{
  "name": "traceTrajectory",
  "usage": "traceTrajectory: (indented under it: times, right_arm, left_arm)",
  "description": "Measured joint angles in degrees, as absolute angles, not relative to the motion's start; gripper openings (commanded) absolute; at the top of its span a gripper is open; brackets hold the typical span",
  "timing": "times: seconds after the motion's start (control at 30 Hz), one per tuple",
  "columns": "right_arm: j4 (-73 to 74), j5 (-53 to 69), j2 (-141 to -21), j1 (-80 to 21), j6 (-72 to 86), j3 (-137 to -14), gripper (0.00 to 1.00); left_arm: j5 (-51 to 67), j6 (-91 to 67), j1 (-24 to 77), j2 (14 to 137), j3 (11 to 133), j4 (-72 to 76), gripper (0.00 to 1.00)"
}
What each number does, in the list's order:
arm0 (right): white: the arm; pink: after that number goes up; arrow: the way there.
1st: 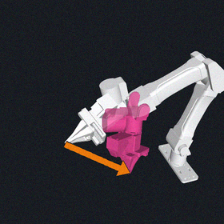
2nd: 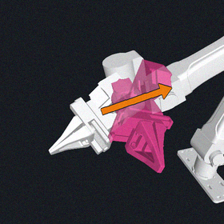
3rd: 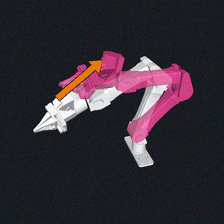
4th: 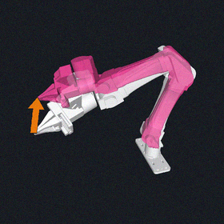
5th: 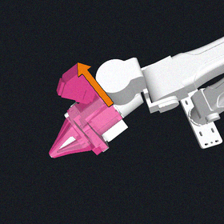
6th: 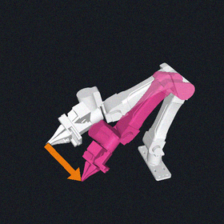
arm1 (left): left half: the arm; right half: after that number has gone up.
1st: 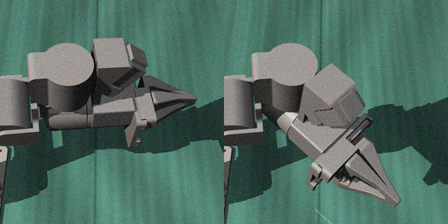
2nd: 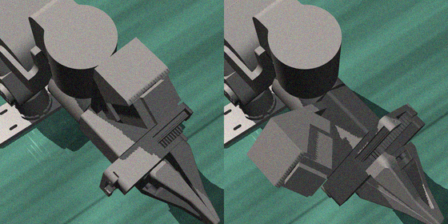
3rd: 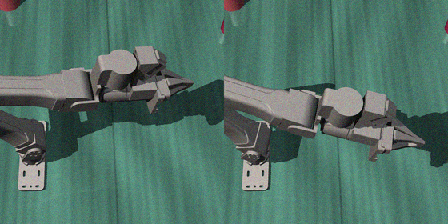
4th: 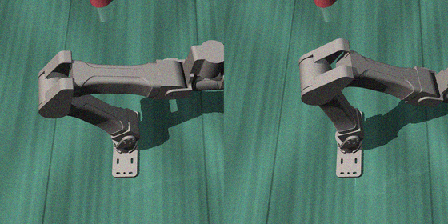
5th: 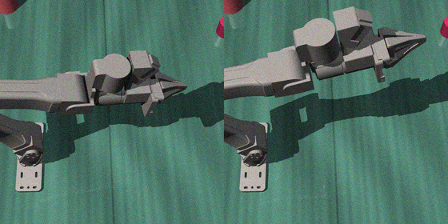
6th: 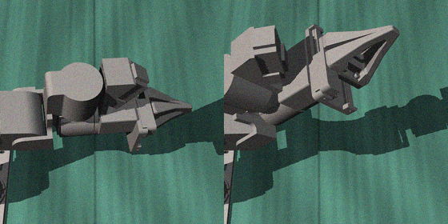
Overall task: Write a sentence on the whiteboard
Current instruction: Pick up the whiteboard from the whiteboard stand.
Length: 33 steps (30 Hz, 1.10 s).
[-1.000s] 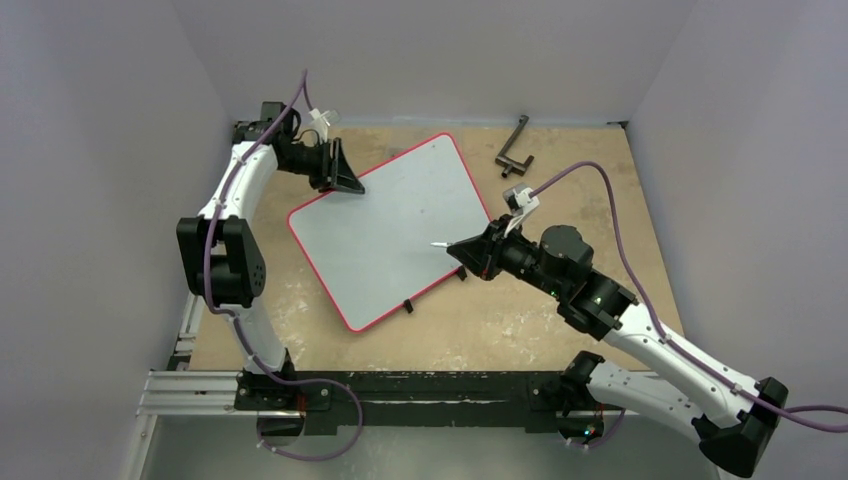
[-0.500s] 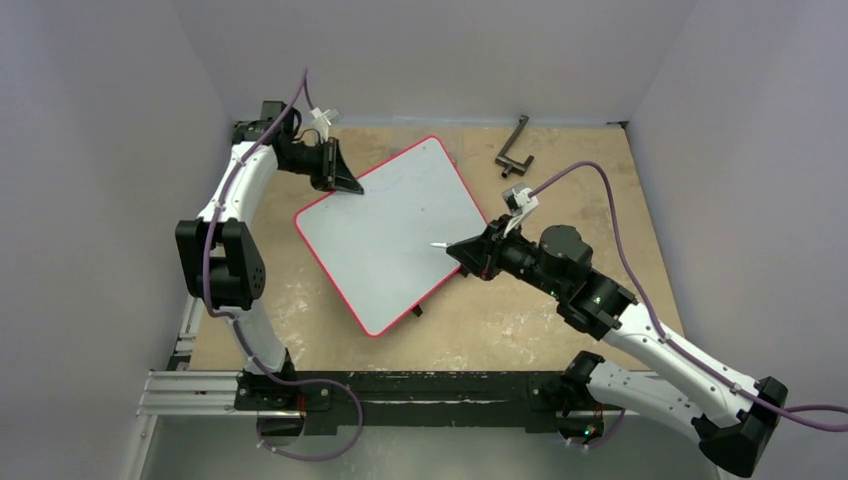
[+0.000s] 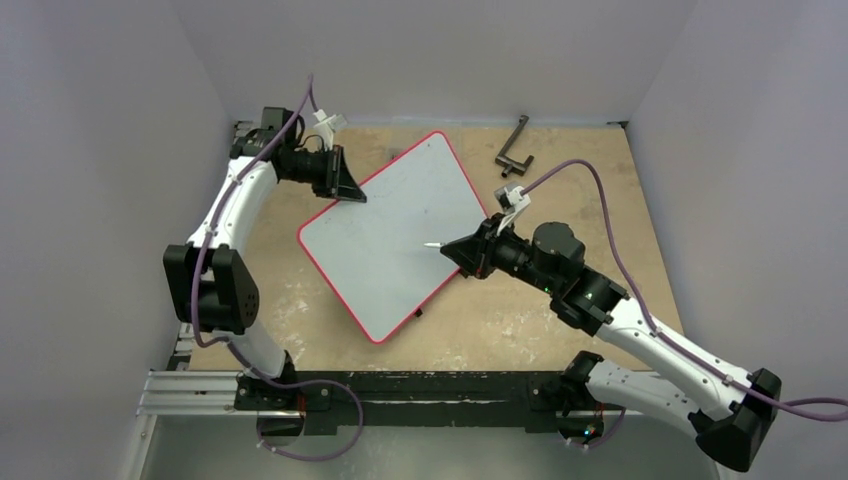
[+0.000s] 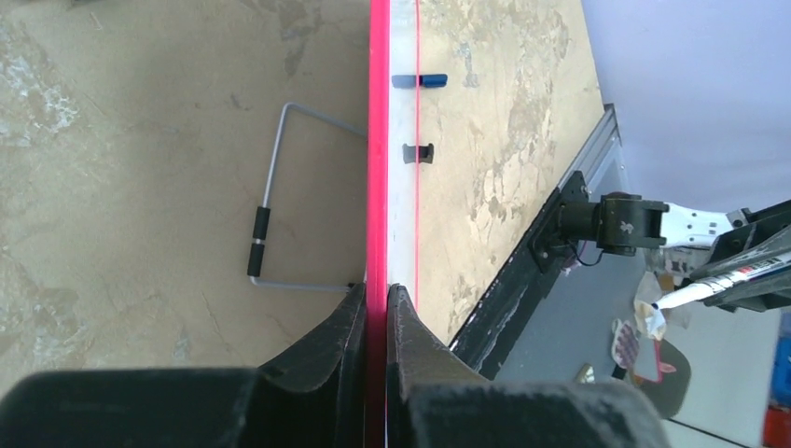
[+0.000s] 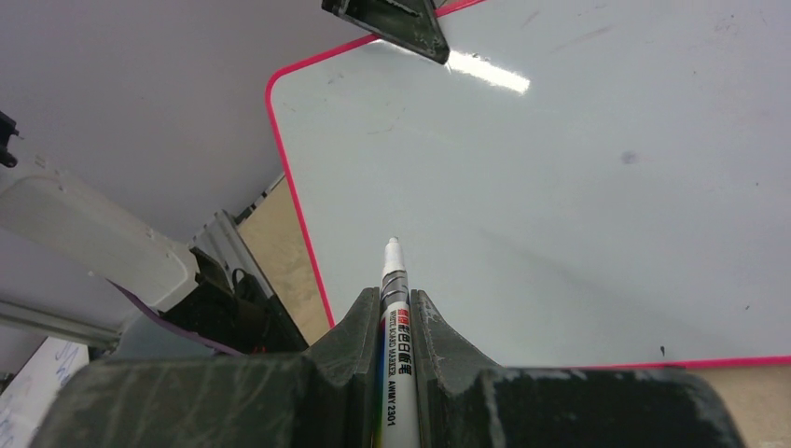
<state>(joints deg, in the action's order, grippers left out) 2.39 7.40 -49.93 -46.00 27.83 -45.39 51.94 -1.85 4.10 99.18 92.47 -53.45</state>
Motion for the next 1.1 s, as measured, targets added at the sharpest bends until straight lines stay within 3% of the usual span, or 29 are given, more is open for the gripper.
traceTrajectory:
  times: [0.33,0.8,1.1]
  right_arm:
    - [0.75,8.80,-50.83,-46.00,27.83,-44.51,0.00]
    - [0.34,9.13,-52.12,-46.00,27.81,-44.47,0.00]
    - [0.36,9.15,-52.05,-46.00,27.81,-43.57,0.00]
  left_arm:
    - [48.14,3.84,8.69,84.42,79.42,-45.89,0.00]
    - [44.77,5.85,9.61,96.14,109.19,-62.30,0.00]
    - [45.47,9.67,9.34,94.67,105.43,-60.99,0.00]
